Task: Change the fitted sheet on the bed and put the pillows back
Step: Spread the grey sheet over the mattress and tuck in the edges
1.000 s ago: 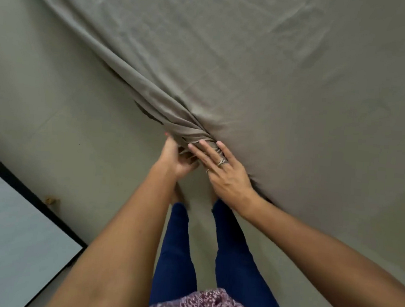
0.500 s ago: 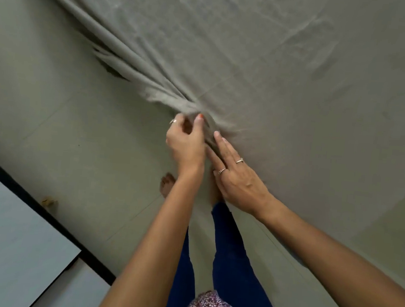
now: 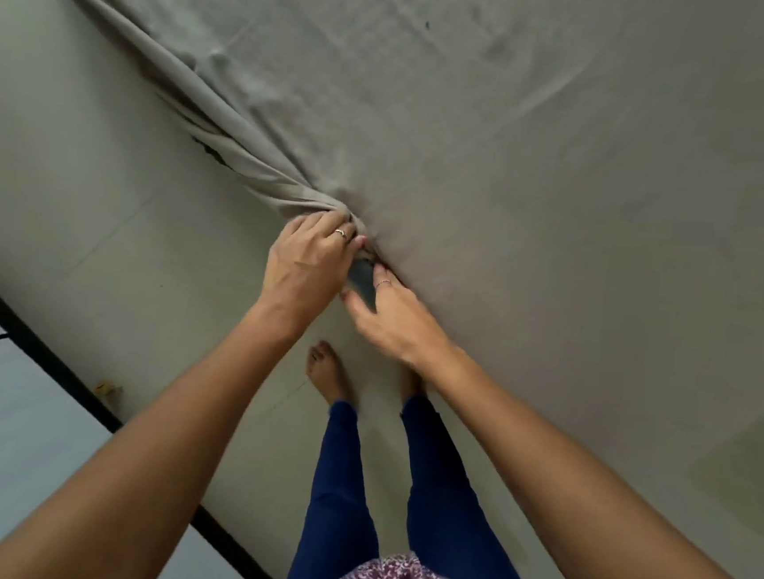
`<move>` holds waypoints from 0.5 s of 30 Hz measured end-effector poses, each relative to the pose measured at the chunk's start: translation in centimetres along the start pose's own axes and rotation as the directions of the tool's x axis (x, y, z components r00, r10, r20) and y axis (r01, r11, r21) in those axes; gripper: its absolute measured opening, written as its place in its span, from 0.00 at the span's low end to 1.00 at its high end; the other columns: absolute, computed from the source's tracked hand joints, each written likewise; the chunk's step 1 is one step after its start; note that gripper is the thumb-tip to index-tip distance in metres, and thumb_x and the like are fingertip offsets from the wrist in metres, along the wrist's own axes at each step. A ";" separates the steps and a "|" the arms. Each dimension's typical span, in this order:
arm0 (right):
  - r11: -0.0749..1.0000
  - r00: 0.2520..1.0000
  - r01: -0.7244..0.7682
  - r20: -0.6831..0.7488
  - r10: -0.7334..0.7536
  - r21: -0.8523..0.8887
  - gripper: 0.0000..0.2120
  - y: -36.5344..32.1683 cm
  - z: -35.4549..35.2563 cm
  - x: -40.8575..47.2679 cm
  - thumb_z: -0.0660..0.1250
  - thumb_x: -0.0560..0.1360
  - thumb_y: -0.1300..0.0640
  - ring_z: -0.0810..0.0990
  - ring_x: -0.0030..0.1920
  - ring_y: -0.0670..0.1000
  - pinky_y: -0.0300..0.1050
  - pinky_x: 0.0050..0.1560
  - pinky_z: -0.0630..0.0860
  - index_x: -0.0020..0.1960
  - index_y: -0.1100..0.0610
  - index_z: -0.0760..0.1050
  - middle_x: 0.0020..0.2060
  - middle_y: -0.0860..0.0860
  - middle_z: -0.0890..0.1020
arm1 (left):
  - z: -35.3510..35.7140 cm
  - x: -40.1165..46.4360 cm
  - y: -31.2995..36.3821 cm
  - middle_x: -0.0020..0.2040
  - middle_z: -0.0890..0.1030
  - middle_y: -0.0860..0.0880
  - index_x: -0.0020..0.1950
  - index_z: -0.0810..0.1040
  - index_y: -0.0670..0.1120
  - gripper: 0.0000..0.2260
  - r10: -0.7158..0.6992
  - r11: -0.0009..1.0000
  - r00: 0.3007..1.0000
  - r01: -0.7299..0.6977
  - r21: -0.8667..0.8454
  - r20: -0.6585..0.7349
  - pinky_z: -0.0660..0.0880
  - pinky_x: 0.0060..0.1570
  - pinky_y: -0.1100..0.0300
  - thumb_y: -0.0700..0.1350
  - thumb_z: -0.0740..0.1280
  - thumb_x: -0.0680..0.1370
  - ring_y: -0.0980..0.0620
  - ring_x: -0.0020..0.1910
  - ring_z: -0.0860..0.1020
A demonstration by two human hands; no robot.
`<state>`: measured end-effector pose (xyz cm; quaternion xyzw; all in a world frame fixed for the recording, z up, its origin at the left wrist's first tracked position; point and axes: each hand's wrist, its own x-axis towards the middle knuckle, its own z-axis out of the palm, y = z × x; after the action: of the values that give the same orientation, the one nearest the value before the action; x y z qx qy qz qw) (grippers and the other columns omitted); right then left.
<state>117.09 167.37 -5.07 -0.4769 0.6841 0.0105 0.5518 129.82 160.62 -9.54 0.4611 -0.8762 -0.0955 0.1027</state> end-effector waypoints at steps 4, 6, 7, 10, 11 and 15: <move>0.973 0.986 -0.159 0.083 0.147 0.168 0.29 -0.5 -0.8 2.4 0.52 0.80 0.41 0.66 0.71 0.58 0.46 0.67 0.63 0.76 0.57 0.59 0.71 0.60 0.68 | -0.2 1.0 -0.7 0.44 0.81 0.49 0.40 0.81 0.46 0.15 0.152 0.969 0.978 -0.176 0.175 0.142 0.69 0.54 0.55 0.45 0.57 0.81 0.49 0.46 0.80; 0.961 0.979 -0.197 0.092 0.183 0.194 0.27 -0.7 -0.4 3.0 0.50 0.81 0.43 0.66 0.71 0.58 0.47 0.68 0.61 0.74 0.58 0.62 0.71 0.61 0.67 | -0.3 1.8 -0.4 0.43 0.81 0.49 0.40 0.82 0.46 0.17 0.103 0.970 0.964 -0.152 0.191 0.246 0.67 0.57 0.54 0.46 0.56 0.80 0.48 0.48 0.80; 0.959 0.979 -0.200 0.082 0.186 0.203 0.26 -0.7 -0.2 3.1 0.49 0.82 0.44 0.66 0.71 0.58 0.47 0.68 0.61 0.73 0.58 0.63 0.71 0.61 0.67 | -0.4 2.4 -0.2 0.46 0.82 0.48 0.42 0.83 0.45 0.18 0.049 0.976 0.942 -0.116 0.186 0.332 0.66 0.61 0.53 0.48 0.55 0.80 0.47 0.51 0.79; 0.979 0.991 -0.126 -0.030 0.132 0.160 0.24 -0.8 -0.2 1.4 0.50 0.82 0.47 0.66 0.71 0.57 0.48 0.68 0.62 0.73 0.60 0.63 0.71 0.59 0.69 | -1.0 3.2 -0.7 0.56 0.81 0.46 0.54 0.83 0.42 0.16 0.021 0.995 0.852 -0.069 0.072 0.524 0.61 0.67 0.53 0.50 0.59 0.80 0.46 0.62 0.75; 0.989 0.992 -0.069 -0.098 0.082 0.130 0.24 -1.0 -0.1 0.4 0.51 0.82 0.49 0.67 0.71 0.56 0.47 0.69 0.62 0.74 0.60 0.63 0.71 0.58 0.69 | -1.8 3.4 -1.2 0.56 0.81 0.45 0.54 0.82 0.42 0.16 0.050 0.999 0.835 -0.050 -0.015 0.547 0.64 0.66 0.54 0.50 0.60 0.79 0.46 0.61 0.76; 0.984 0.946 0.176 -0.281 -0.162 0.025 0.22 -3.0 0.8 -2.6 0.56 0.81 0.54 0.65 0.72 0.53 0.48 0.72 0.61 0.73 0.60 0.65 0.72 0.56 0.67 | -5.0 1.8 -3.5 0.49 0.83 0.44 0.51 0.82 0.40 0.08 -0.149 0.942 0.985 0.169 -0.288 0.092 0.73 0.53 0.57 0.41 0.65 0.77 0.46 0.49 0.80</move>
<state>119.57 167.85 -1.85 -0.5165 0.7115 -0.1211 0.4608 132.86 156.81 -5.46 0.5062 -0.8151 -0.2489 0.1323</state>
